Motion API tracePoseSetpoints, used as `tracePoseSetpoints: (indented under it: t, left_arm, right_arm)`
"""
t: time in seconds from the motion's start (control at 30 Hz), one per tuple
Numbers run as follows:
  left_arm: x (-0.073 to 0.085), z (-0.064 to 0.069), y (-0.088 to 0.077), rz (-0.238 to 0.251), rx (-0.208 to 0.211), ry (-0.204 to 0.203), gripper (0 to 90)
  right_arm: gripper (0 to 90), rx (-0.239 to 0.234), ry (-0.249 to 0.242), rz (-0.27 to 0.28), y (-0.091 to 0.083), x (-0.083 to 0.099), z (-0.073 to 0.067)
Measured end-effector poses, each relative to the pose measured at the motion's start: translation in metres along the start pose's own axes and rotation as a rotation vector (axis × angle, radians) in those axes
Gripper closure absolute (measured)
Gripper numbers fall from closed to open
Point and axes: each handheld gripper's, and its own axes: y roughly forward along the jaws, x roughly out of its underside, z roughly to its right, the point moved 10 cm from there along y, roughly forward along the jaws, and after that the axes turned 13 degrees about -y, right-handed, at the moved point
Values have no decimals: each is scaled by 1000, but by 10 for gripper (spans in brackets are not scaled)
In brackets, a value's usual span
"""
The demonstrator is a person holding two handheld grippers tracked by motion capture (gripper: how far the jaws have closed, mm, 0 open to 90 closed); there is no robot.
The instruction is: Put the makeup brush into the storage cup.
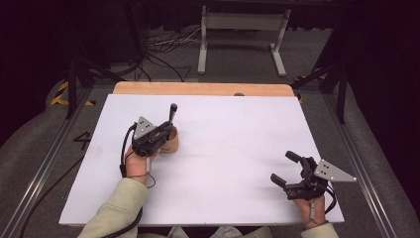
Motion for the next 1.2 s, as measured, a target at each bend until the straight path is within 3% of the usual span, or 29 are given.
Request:
tracePoseSetpoints:
  t: [0.17,0.5,0.73,0.93,1.2]
  left_arm:
    - [-3,7,-1,-3,38,-3,623]
    - [-11,10,-12,18,103,-36,425]
    - [-19,11,-29,26,145,-63,297]
    - [-24,16,-47,44,187,-50,171]
    - [-22,23,-72,48,241,-14,122]
  right_arm:
    - [4,-1,-1,-1,0,0,0]
    - [4,-2,0,-4,2,0,0]
    - [4,-3,-2,-6,3,0,2]
    - [0,12,-19,-43,4,0,9]
    - [0,42,-33,-59,-1,-2,16]
